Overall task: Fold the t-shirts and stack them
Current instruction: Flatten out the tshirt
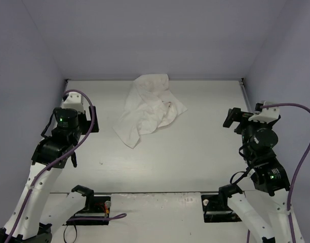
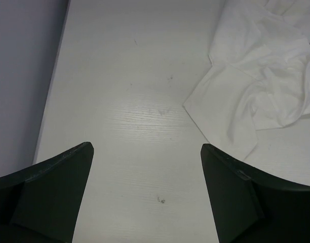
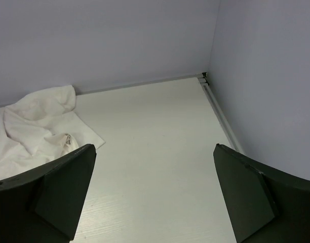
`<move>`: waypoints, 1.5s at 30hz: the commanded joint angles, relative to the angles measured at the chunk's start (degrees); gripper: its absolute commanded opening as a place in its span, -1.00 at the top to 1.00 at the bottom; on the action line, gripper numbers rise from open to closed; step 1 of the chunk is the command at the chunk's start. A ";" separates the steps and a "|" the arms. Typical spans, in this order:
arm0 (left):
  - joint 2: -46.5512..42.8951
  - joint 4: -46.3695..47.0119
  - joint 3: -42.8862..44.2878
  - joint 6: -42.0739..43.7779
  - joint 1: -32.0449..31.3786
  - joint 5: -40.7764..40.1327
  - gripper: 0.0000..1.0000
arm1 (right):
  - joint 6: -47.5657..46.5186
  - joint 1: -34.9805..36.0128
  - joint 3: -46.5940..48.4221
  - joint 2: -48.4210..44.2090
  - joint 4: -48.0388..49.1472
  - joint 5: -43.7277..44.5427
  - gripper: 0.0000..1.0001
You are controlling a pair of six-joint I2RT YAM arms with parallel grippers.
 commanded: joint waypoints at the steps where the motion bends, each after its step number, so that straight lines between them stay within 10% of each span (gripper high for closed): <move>1: 0.29 2.84 3.01 -1.24 -0.17 -0.23 -0.69 | 1.22 0.58 2.72 5.22 0.94 0.39 -1.00; 9: 1.95 -0.73 2.15 -3.37 -0.08 -0.71 -0.69 | 2.60 2.35 8.55 25.41 -0.14 -18.99 -1.00; 15: 6.79 -0.62 0.72 -8.14 -0.18 4.21 -0.68 | 5.51 13.68 17.34 48.08 0.16 -15.62 -0.96; 24: 21.57 -0.90 5.34 -8.41 -2.02 4.95 -0.68 | 11.08 19.09 20.48 59.47 5.25 -17.97 0.43; 45: 9.07 -7.31 -1.53 -9.26 -1.02 3.42 -0.68 | 8.23 27.88 31.48 85.57 8.89 -13.44 0.13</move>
